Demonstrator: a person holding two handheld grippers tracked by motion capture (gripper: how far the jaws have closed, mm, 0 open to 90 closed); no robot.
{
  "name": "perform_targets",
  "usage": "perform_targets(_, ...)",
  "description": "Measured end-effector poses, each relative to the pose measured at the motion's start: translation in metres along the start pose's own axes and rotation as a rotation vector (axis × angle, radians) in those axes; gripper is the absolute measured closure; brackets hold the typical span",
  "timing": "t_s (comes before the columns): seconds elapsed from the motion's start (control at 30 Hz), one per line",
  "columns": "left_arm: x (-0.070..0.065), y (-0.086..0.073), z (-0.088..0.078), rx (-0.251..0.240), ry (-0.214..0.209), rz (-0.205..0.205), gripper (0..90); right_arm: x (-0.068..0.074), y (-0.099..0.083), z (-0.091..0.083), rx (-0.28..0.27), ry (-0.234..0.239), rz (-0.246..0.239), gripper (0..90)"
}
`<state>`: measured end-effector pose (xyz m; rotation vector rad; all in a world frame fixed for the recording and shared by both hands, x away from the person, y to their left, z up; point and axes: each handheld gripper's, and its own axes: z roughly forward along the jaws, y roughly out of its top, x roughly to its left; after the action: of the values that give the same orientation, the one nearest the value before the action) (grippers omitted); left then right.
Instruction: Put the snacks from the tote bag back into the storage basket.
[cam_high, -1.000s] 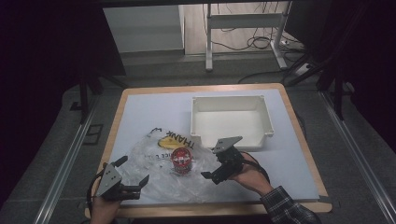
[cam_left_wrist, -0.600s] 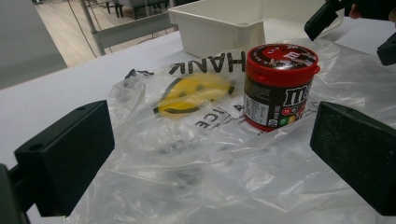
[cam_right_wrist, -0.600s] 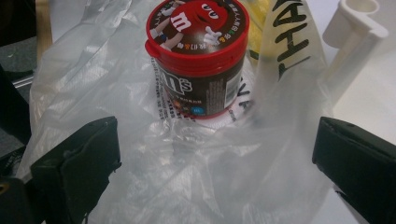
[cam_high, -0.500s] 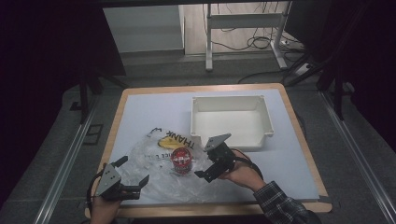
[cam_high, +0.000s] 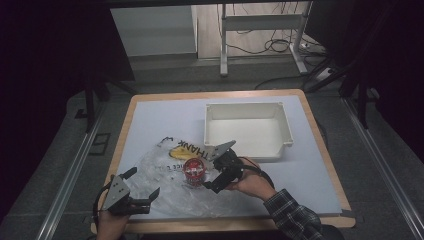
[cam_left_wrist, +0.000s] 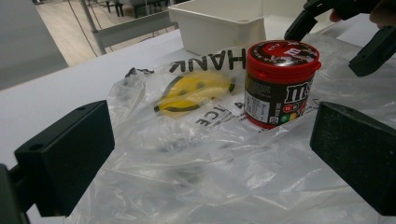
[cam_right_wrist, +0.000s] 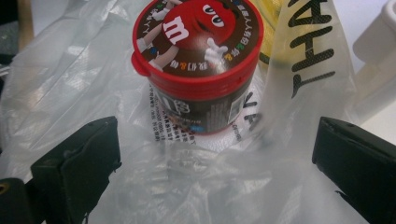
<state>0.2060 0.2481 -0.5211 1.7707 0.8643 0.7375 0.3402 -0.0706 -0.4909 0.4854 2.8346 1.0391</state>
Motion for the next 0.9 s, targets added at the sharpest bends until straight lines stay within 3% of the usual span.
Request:
perform_targets(0.17,-0.001,0.0,0.0,0.005,0.001,0.005,0.0,0.001,0.008,0.009,0.052,-0.008,-0.028,2.1)
perform_targets(0.53,-0.001,0.0,0.0,0.006,0.002,0.008,0.0,0.002,0.02,0.023,0.09,0.004,-0.061,2.6)
perform_targets(0.6,-0.001,0.0,0.0,0.007,0.002,0.009,0.0,0.005,0.024,0.027,0.121,0.0,-0.085,2.9)
perform_targets(0.7,-0.001,0.0,0.001,0.015,0.005,0.017,0.0,0.007,0.027,0.033,0.143,-0.007,-0.114,5.5)
perform_targets(0.9,-0.001,0.0,0.0,0.014,0.007,0.018,0.0,0.008,0.032,0.042,0.177,-0.01,-0.127,10.6)
